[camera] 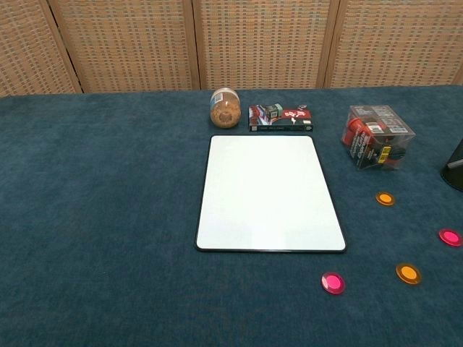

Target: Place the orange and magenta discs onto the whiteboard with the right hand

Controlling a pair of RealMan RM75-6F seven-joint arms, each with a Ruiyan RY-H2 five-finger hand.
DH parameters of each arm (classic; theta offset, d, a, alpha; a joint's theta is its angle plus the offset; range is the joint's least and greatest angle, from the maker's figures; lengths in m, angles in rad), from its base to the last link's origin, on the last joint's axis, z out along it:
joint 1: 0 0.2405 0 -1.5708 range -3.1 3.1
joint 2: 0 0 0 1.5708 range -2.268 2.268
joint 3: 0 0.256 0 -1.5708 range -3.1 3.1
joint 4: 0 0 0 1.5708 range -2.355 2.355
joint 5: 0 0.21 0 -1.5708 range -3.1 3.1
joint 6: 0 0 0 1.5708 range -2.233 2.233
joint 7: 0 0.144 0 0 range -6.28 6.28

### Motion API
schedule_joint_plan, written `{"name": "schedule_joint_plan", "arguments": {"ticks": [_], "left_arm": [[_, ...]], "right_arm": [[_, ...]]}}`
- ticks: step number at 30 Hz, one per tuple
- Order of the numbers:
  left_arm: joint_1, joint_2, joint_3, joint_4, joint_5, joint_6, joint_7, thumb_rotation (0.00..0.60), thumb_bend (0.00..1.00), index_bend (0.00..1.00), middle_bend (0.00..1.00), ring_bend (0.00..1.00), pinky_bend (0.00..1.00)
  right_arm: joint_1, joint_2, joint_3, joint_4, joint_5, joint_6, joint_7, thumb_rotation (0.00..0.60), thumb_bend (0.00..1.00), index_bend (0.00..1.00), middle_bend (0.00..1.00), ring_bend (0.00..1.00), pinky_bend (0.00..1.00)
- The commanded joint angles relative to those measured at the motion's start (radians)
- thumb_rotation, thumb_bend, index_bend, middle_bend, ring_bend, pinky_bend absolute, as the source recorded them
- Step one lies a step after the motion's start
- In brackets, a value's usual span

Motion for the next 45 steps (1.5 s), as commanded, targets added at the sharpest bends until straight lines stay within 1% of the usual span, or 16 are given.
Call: {"name": "schedule_joint_plan", "arguments": {"ticks": [1, 12, 13, 14, 16, 18, 20, 21, 22, 23, 25, 29, 32, 35, 41, 45], "left_arm": [[0.001, -0.001, 0.0, -0.002, -0.001, -0.001, 0.005, 0.6, 0.0, 0.0, 0.0, 0.0, 0.0], [-0.001, -0.006, -0.003, -0.004, -0.006, -0.007, 0.019, 0.6, 0.0, 0.0, 0.0, 0.0, 0.0], [-0.002, -0.006, -0.004, -0.004, -0.008, -0.009, 0.019, 0.6, 0.0, 0.0, 0.0, 0.0, 0.0], [-0.003, -0.007, -0.005, -0.004, -0.012, -0.012, 0.019, 0.6, 0.0, 0.0, 0.0, 0.0, 0.0], [-0.006, -0.007, -0.007, -0.005, -0.019, -0.019, 0.02, 0.6, 0.0, 0.0, 0.0, 0.0, 0.0], [-0.012, -0.008, -0.012, -0.01, -0.03, -0.03, 0.025, 0.6, 0.0, 0.0, 0.0, 0.0, 0.0], [-0.016, -0.008, -0.016, -0.014, -0.04, -0.04, 0.03, 0.6, 0.0, 0.0, 0.0, 0.0, 0.0], [-0.02, -0.009, -0.019, -0.016, -0.048, -0.048, 0.033, 0.6, 0.0, 0.0, 0.0, 0.0, 0.0], [-0.021, -0.009, -0.02, -0.017, -0.052, -0.052, 0.035, 0.6, 0.0, 0.0, 0.0, 0.0, 0.0], [-0.024, -0.01, -0.021, -0.019, -0.059, -0.059, 0.038, 0.6, 0.0, 0.0, 0.0, 0.0, 0.0], [-0.028, -0.01, -0.022, -0.022, -0.07, -0.072, 0.041, 0.6, 0.0, 0.0, 0.0, 0.0, 0.0], [-0.039, -0.012, -0.03, -0.028, -0.091, -0.094, 0.055, 0.6, 0.0, 0.0, 0.0, 0.0, 0.0], [-0.05, -0.014, -0.033, -0.03, -0.11, -0.12, 0.068, 0.6, 0.0, 0.0, 0.0, 0.0, 0.0], [-0.06, -0.016, -0.039, -0.034, -0.131, -0.14, 0.076, 0.6, 0.0, 0.0, 0.0, 0.0, 0.0], [-0.066, -0.015, -0.039, -0.037, -0.139, -0.153, 0.079, 0.6, 0.0, 0.0, 0.0, 0.0, 0.0], [-0.069, -0.012, -0.036, -0.039, -0.139, -0.16, 0.077, 0.6, 0.0, 0.0, 0.0, 0.0, 0.0]], "right_arm": [[-0.001, 0.002, -0.001, -0.002, -0.003, 0.002, 0.002, 0.6, 0.0, 0.0, 0.0, 0.0, 0.0], [0.032, -0.008, 0.0, 0.011, -0.033, -0.034, 0.013, 0.6, 0.0, 0.0, 0.01, 0.0, 0.0], [0.044, -0.013, 0.005, 0.015, -0.041, -0.042, 0.009, 0.6, 0.0, 0.0, 0.03, 0.01, 0.0], [0.059, -0.019, 0.01, 0.021, -0.053, -0.052, 0.002, 0.6, 0.0, 0.0, 0.1, 0.08, 0.04], [0.094, -0.028, 0.021, 0.029, -0.071, -0.086, -0.014, 0.6, 0.0, 0.0, 0.3, 0.31, 0.25], [0.154, -0.039, 0.041, 0.032, -0.085, -0.15, -0.028, 0.6, 0.0, 0.02, 0.56, 0.62, 0.63], [0.204, -0.054, 0.061, 0.035, -0.071, -0.211, -0.024, 0.6, 0.01, 0.08, 0.73, 0.83, 0.87], [0.239, -0.067, 0.075, 0.037, -0.05, -0.26, -0.015, 0.6, 0.03, 0.13, 0.8, 0.91, 0.96], [0.257, -0.074, 0.081, 0.039, -0.039, -0.285, -0.006, 0.6, 0.04, 0.16, 0.84, 0.95, 0.99], [0.282, -0.083, 0.089, 0.043, -0.023, -0.322, 0.009, 0.6, 0.05, 0.21, 0.88, 0.98, 1.0], [0.324, -0.105, 0.104, 0.059, 0.003, -0.379, 0.027, 0.6, 0.06, 0.27, 0.93, 1.0, 1.0], [0.395, -0.161, 0.128, 0.099, 0.092, -0.492, 0.022, 0.6, 0.11, 0.34, 0.98, 1.0, 1.0], [0.447, -0.202, 0.149, 0.131, 0.202, -0.582, -0.021, 0.6, 0.15, 0.4, 0.99, 1.0, 1.0], [0.506, -0.28, 0.164, 0.198, 0.358, -0.667, -0.118, 0.6, 0.16, 0.41, 0.99, 1.0, 1.0], [0.565, -0.37, 0.171, 0.266, 0.568, -0.687, -0.259, 0.6, 0.24, 0.41, 0.99, 1.0, 1.0], [0.584, -0.406, 0.163, 0.303, 0.645, -0.681, -0.296, 0.6, 0.29, 0.41, 0.99, 1.0, 1.0]]}}
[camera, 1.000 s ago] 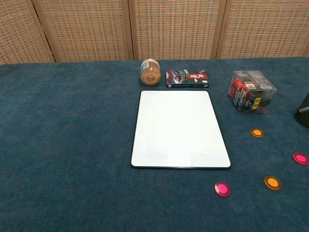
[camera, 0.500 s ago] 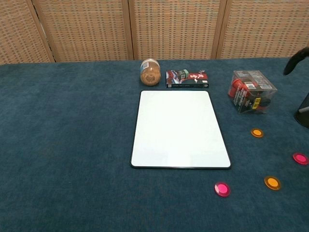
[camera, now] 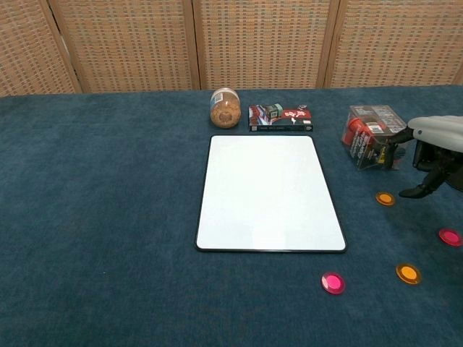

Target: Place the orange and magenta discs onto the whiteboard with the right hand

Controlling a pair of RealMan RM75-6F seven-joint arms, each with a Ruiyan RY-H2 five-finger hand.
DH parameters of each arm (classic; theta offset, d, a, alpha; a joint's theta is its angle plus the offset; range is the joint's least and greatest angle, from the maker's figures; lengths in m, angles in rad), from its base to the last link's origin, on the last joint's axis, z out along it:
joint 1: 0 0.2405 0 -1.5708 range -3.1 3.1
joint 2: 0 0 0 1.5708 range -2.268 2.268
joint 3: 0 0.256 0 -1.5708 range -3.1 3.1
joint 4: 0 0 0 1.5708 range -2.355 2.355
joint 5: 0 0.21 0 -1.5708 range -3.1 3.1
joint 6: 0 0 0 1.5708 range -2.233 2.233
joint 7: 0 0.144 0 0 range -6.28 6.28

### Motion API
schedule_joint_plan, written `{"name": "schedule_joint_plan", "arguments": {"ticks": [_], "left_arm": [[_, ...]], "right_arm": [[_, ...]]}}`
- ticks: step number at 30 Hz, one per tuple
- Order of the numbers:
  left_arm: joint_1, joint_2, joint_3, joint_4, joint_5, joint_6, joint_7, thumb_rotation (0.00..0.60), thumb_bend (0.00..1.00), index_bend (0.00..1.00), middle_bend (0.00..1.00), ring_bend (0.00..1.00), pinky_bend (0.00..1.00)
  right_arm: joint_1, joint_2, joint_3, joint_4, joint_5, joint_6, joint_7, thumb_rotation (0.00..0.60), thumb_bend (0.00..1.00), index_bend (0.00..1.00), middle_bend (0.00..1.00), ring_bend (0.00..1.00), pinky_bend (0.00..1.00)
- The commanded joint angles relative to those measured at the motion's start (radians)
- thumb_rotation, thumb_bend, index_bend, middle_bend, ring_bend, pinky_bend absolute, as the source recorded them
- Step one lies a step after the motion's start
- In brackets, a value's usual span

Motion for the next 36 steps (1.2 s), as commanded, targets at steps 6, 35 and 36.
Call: {"name": "schedule_joint_plan", "arguments": {"ticks": [6, 35, 36], "left_arm": [[-0.005, 0.003, 0.004, -0.003, 0.0, -0.01, -0.001, 0.6, 0.0, 0.0, 0.0, 0.0, 0.0], [-0.014, 0.006, 0.005, -0.008, -0.013, -0.02, 0.001, 0.6, 0.0, 0.0, 0.0, 0.0, 0.0], [-0.014, 0.006, 0.005, -0.008, -0.013, -0.021, 0.001, 0.6, 0.0, 0.0, 0.0, 0.0, 0.0]], "right_arm": [[0.043, -0.065, -0.016, 0.084, 0.098, -0.017, -0.032, 0.6, 0.33, 0.41, 0.99, 1.0, 1.0], [0.072, -0.129, -0.061, 0.173, 0.098, -0.004, 0.003, 0.6, 0.34, 0.41, 0.99, 1.0, 1.0], [0.073, -0.13, -0.063, 0.175, 0.095, -0.004, 0.004, 0.6, 0.34, 0.41, 0.99, 1.0, 1.0]]}}
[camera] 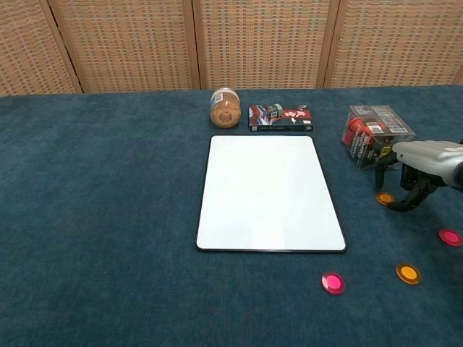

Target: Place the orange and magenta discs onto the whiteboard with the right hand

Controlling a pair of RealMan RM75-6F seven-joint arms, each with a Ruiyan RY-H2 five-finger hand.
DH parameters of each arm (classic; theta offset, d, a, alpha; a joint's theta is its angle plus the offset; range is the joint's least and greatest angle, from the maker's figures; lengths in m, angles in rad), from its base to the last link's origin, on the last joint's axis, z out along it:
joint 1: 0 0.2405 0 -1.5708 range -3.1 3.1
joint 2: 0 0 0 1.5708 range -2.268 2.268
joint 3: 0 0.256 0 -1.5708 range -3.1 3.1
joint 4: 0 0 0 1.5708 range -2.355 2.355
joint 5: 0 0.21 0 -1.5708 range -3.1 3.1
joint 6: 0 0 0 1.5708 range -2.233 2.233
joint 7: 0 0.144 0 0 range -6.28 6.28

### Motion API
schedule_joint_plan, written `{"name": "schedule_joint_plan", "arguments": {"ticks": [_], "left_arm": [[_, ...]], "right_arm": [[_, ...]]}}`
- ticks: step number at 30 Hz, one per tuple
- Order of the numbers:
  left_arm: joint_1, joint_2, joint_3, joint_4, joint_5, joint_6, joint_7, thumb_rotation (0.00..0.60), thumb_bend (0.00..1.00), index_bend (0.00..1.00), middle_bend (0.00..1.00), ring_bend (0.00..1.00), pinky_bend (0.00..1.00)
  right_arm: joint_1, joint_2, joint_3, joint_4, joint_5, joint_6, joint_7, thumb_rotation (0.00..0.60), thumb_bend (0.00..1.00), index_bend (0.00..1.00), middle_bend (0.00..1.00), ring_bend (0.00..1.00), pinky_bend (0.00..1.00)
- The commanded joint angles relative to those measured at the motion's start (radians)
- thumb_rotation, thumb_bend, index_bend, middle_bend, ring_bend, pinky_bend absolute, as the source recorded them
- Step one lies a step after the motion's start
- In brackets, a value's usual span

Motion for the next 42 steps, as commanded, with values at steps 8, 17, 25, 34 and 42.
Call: {"name": "schedule_joint_plan", "arguments": {"ticks": [8, 17, 25, 34, 42], "left_arm": [[-0.001, 0.0, -0.001, -0.001, -0.004, 0.0, 0.002, 0.6, 0.0, 0.0, 0.0, 0.0, 0.0], [-0.004, 0.001, -0.001, -0.002, -0.007, -0.004, 0.0, 0.6, 0.0, 0.0, 0.0, 0.0, 0.0], [-0.003, 0.004, 0.001, -0.004, -0.003, 0.0, -0.004, 0.6, 0.0, 0.0, 0.0, 0.0, 0.0], [-0.005, 0.008, 0.001, -0.006, -0.001, -0.003, -0.014, 0.6, 0.0, 0.0, 0.0, 0.0, 0.0], [-0.019, 0.016, -0.001, -0.004, -0.011, -0.028, -0.036, 0.6, 0.0, 0.0, 0.0, 0.0, 0.0]], "right_arm": [[0.004, -0.026, -0.011, 0.038, -0.021, 0.005, 0.011, 0.6, 0.34, 0.47, 0.99, 1.0, 1.0], [0.0, -0.031, -0.016, 0.057, -0.028, 0.01, 0.017, 0.6, 0.36, 0.56, 1.0, 1.0, 1.0], [-0.005, -0.021, -0.015, 0.045, -0.042, 0.015, 0.032, 0.6, 0.36, 0.58, 1.0, 1.0, 1.0], [0.066, 0.047, 0.081, -0.165, -0.036, 0.036, -0.006, 0.6, 0.36, 0.58, 1.0, 1.0, 1.0], [0.256, -0.076, 0.162, -0.246, 0.154, 0.062, -0.248, 0.6, 0.39, 0.58, 1.0, 1.0, 1.0]]}}
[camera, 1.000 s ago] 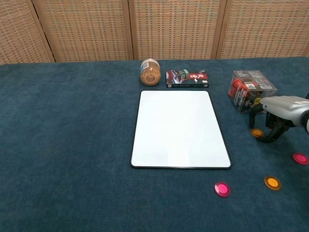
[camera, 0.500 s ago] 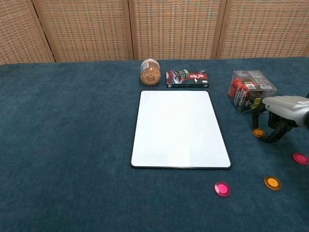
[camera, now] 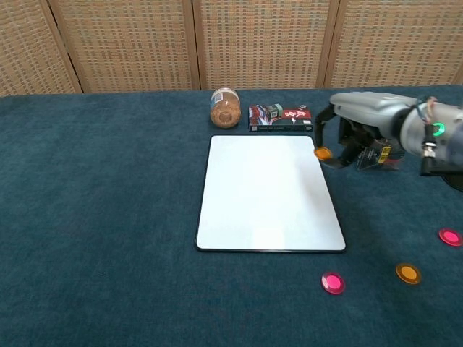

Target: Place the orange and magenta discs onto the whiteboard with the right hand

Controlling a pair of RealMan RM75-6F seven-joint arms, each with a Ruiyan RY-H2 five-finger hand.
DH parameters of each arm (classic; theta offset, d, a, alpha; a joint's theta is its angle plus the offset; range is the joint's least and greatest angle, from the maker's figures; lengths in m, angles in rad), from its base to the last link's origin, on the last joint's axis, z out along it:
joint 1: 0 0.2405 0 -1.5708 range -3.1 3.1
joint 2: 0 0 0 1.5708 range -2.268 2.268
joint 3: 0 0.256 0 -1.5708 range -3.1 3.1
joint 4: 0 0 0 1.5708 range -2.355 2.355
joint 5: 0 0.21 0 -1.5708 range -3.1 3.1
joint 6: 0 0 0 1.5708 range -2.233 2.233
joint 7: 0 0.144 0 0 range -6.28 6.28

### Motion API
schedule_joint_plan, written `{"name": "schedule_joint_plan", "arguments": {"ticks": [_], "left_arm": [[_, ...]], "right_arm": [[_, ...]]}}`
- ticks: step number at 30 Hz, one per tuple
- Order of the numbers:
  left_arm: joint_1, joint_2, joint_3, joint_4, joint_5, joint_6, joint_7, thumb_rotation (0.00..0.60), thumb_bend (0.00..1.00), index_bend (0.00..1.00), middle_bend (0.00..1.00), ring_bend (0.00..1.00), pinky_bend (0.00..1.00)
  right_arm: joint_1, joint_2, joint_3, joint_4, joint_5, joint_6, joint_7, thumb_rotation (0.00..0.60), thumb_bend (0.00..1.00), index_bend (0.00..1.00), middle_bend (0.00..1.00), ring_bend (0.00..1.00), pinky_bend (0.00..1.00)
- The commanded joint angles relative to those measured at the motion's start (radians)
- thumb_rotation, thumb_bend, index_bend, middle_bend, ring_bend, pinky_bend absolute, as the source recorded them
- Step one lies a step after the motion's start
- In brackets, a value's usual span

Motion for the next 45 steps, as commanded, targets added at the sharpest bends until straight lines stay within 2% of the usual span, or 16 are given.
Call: {"name": "schedule_joint_plan", "arguments": {"ticks": [1, 8, 10, 12, 13, 14, 17, 22, 25, 29, 32, 36, 45], "left_arm": [[-0.008, 0.005, -0.002, 0.004, -0.011, -0.017, -0.017, 0.6, 0.0, 0.0, 0.0, 0.0, 0.0], [-0.017, 0.018, -0.006, 0.011, -0.02, -0.033, -0.054, 0.6, 0.0, 0.0, 0.0, 0.0, 0.0], [-0.019, 0.021, -0.007, 0.012, -0.022, -0.035, -0.063, 0.6, 0.0, 0.0, 0.0, 0.0, 0.0], [-0.019, 0.023, -0.009, 0.013, -0.025, -0.036, -0.071, 0.6, 0.0, 0.0, 0.0, 0.0, 0.0], [-0.02, 0.025, -0.009, 0.013, -0.027, -0.036, -0.076, 0.6, 0.0, 0.0, 0.0, 0.0, 0.0], [-0.02, 0.026, -0.01, 0.014, -0.028, -0.037, -0.08, 0.6, 0.0, 0.0, 0.0, 0.0, 0.0], [-0.022, 0.028, -0.008, 0.015, -0.026, -0.04, -0.085, 0.6, 0.0, 0.0, 0.0, 0.0, 0.0], [-0.024, 0.027, -0.003, 0.013, -0.017, -0.043, -0.081, 0.6, 0.0, 0.0, 0.0, 0.0, 0.0], [-0.024, 0.023, 0.001, 0.007, -0.01, -0.043, -0.068, 0.6, 0.0, 0.0, 0.0, 0.0, 0.0], [-0.022, 0.021, 0.005, 0.005, -0.002, -0.037, -0.058, 0.6, 0.0, 0.0, 0.0, 0.0, 0.0], [-0.021, 0.019, 0.007, 0.002, 0.003, -0.033, -0.051, 0.6, 0.0, 0.0, 0.0, 0.0, 0.0], [-0.019, 0.015, 0.011, -0.001, 0.014, -0.027, -0.033, 0.6, 0.0, 0.0, 0.0, 0.0, 0.0], [-0.017, 0.006, 0.015, -0.006, 0.017, -0.026, -0.011, 0.6, 0.0, 0.0, 0.0, 0.0, 0.0]], "right_arm": [[0.128, -0.105, 0.048, -0.024, 0.128, 0.008, -0.126, 0.6, 0.39, 0.58, 1.0, 1.0, 1.0], [0.266, -0.256, 0.034, 0.072, 0.208, 0.02, -0.251, 0.6, 0.39, 0.58, 1.0, 1.0, 1.0], [0.284, -0.278, 0.026, 0.088, 0.219, 0.034, -0.279, 0.6, 0.36, 0.5, 1.0, 1.0, 1.0], [0.295, -0.291, 0.021, 0.092, 0.231, 0.048, -0.3, 0.6, 0.24, 0.36, 1.0, 1.0, 1.0], [0.299, -0.297, 0.021, 0.091, 0.238, 0.06, -0.309, 0.6, 0.2, 0.32, 1.0, 1.0, 1.0], [0.301, -0.3, 0.021, 0.083, 0.248, 0.074, -0.316, 0.6, 0.16, 0.28, 1.0, 1.0, 1.0], [0.297, -0.288, 0.015, 0.056, 0.25, 0.098, -0.325, 0.6, 0.16, 0.27, 1.0, 1.0, 1.0], [0.258, -0.215, -0.022, -0.036, 0.208, 0.155, -0.325, 0.6, 0.21, 0.28, 1.0, 1.0, 1.0], [0.152, -0.071, -0.098, -0.17, 0.123, 0.215, -0.249, 0.6, 0.25, 0.33, 1.0, 1.0, 1.0], [0.038, 0.089, -0.198, -0.234, 0.011, 0.224, -0.128, 0.6, 0.33, 0.38, 1.0, 1.0, 1.0], [-0.035, 0.181, -0.259, -0.233, -0.058, 0.216, -0.023, 0.6, 0.36, 0.38, 1.0, 1.0, 1.0], [-0.126, 0.252, -0.323, -0.183, -0.151, 0.207, 0.131, 0.6, 0.36, 0.38, 1.0, 1.0, 1.0], [-0.226, 0.26, -0.381, -0.054, -0.274, 0.193, 0.307, 0.6, 0.36, 0.39, 1.0, 1.0, 1.0]]}}
